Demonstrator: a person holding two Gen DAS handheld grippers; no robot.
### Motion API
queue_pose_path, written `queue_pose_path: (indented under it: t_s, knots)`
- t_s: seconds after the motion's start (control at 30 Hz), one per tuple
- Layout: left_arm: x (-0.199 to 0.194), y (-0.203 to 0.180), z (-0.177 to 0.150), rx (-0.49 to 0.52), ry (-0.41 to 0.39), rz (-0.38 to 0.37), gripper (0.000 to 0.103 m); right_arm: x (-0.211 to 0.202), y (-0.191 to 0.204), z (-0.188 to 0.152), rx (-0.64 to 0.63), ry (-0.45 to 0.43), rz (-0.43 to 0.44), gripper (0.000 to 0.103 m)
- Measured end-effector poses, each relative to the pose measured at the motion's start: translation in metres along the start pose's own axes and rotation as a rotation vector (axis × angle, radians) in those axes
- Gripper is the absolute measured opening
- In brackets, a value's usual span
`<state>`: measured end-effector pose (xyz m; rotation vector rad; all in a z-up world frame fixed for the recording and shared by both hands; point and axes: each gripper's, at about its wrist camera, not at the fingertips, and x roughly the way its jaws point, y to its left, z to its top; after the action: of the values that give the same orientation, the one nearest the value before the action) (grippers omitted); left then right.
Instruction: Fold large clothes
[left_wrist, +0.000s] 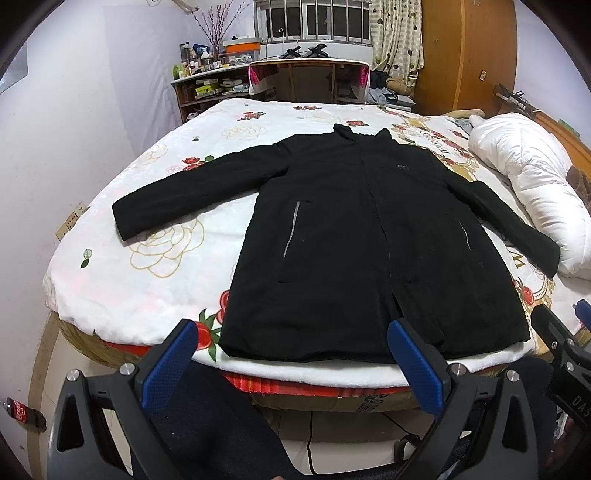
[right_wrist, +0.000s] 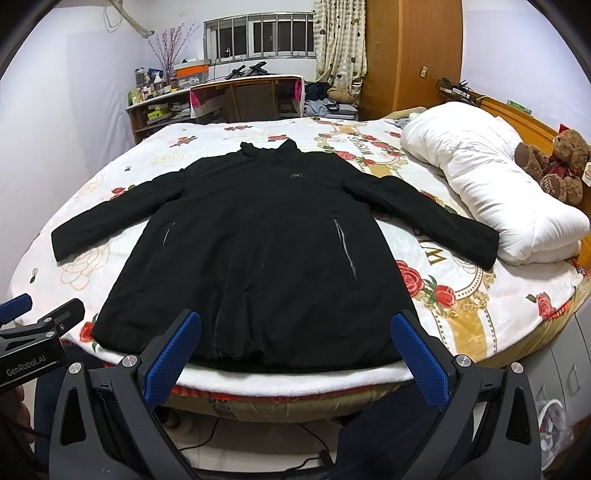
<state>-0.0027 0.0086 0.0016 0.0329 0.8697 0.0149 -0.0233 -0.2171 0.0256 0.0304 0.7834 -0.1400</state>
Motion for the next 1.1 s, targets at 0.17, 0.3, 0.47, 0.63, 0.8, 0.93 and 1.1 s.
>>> queue_pose_path:
  t_s: [0.17, 0.3, 0.47, 0.63, 0.8, 0.93, 1.1]
  knots:
    - [-0.0003, -0.0011, 0.0002, 0.001, 0.000, 0.005, 0.103, 0.0003, -0.0004, 0.0008, 0.000, 0.000, 0.000, 0.103]
    - [0.0014, -0.0005, -0.0003, -0.002, -0.001, 0.003, 0.103, 0.0007, -0.0004, 0.0012, 0.000, 0.000, 0.000, 0.103]
    - [0.0007, 0.0002, -0.0006, -0.006, 0.002, 0.003, 0.103, -0.0002, -0.0004, 0.0005, 0.000, 0.000, 0.000, 0.103]
    - [0.0009, 0.0003, -0.0006, -0.004, 0.003, 0.006, 0.103, 0.0000, -0.0003, 0.0006, 0.000, 0.000, 0.000, 0.103]
    - [0.0004, -0.0002, -0.0010, -0.005, 0.002, 0.006, 0.103, -0.0004, -0.0003, 0.0003, -0.001, 0.000, -0.001, 0.103]
    - [0.0010, 0.0004, -0.0006, -0.004, 0.003, 0.005, 0.103, 0.0000, -0.0008, 0.0003, 0.000, 0.000, -0.001, 0.103]
    - [0.0010, 0.0012, -0.0011, -0.006, 0.004, 0.007, 0.103, 0.0002, -0.0007, 0.0004, 0.001, 0.000, -0.001, 0.103]
